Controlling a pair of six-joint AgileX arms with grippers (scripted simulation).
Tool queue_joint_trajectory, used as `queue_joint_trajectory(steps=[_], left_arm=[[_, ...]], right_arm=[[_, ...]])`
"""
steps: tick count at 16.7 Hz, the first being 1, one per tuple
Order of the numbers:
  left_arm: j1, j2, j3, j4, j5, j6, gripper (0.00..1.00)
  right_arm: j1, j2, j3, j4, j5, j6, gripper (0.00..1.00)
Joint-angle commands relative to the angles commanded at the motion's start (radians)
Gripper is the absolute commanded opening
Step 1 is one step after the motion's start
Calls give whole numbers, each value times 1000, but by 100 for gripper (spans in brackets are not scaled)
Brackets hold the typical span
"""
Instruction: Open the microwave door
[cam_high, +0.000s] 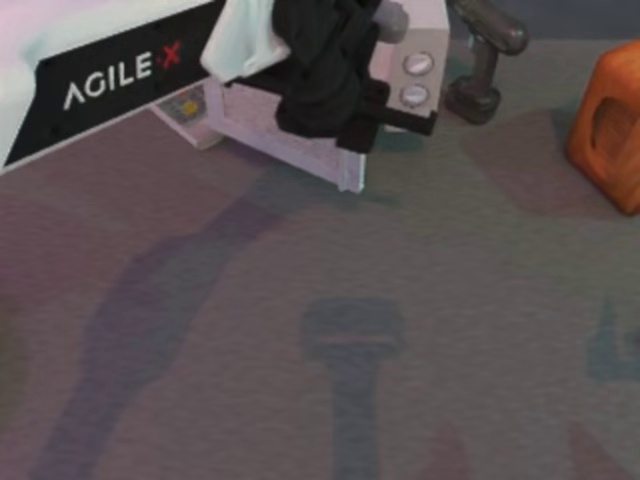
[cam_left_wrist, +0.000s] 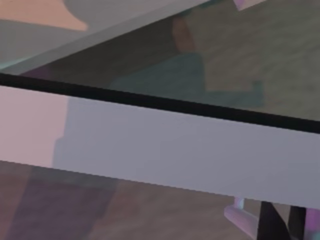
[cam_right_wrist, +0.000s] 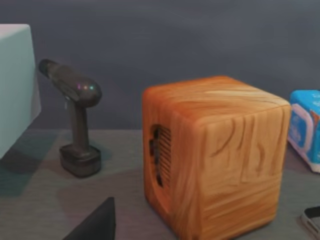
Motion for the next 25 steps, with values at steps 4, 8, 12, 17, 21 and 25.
queue_joint_trajectory(steps=[4,8,12,17,21,25], left_arm=[[0,0,0,0,0,0,0],[-2,-8,-18,6,13,10,0],[22,-70,-99,40,56,95,0],[30,-88,-128,50,71,125,0],[30,-88,-128,50,71,125,0],[30,-88,-128,50,71,125,0]], right_arm=[[0,0,0,0,0,0,100],[0,0,0,0,0,0,100],[0,0,0,0,0,0,100],[0,0,0,0,0,0,100],[0,0,0,0,0,0,100],[0,0,0,0,0,0,100]])
